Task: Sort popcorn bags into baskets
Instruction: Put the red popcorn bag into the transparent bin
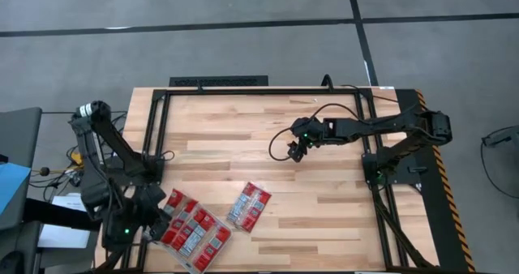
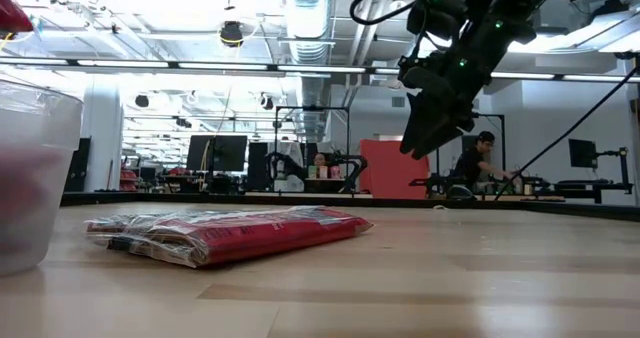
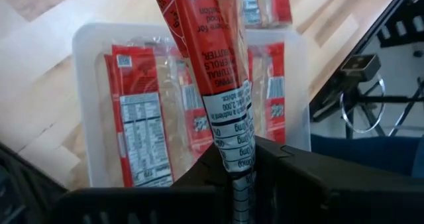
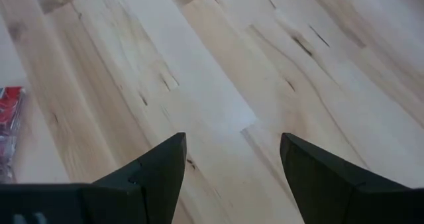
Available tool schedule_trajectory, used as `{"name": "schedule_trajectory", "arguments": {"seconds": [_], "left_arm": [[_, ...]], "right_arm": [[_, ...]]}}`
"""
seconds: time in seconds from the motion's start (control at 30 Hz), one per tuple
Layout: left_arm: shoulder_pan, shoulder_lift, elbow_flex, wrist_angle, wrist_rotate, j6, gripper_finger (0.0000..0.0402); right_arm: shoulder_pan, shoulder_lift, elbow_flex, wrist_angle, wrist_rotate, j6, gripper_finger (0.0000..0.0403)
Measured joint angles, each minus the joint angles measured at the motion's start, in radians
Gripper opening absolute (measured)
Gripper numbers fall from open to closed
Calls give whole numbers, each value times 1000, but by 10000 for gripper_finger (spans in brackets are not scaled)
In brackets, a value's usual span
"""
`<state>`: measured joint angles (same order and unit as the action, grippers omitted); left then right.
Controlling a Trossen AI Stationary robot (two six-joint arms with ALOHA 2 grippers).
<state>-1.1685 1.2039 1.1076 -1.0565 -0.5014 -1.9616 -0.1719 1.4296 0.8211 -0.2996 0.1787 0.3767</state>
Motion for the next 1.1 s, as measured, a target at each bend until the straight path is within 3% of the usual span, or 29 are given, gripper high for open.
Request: {"name": "schedule_trajectory", "arguments": {"seconds": [0.13, 0.33, 0.57, 0.83, 1.1], "left_arm": [[-31, 14, -9, 8, -37, -26, 10], [-37, 10, -160, 205, 18, -66, 11], [-33, -19, -259, 246, -4, -57, 11], [-28, -84, -426, 523, 0, -13, 11], [-10, -114, -460, 490, 41, -38, 36]], "right_arm": [[0, 0, 0, 0, 2, 0, 270], [0, 0, 0, 2, 4, 27, 270], [0, 0, 0, 2, 4, 35, 270], [0, -1, 0, 1, 4, 36, 270], [0, -1, 0, 1, 5, 34, 270]]}}
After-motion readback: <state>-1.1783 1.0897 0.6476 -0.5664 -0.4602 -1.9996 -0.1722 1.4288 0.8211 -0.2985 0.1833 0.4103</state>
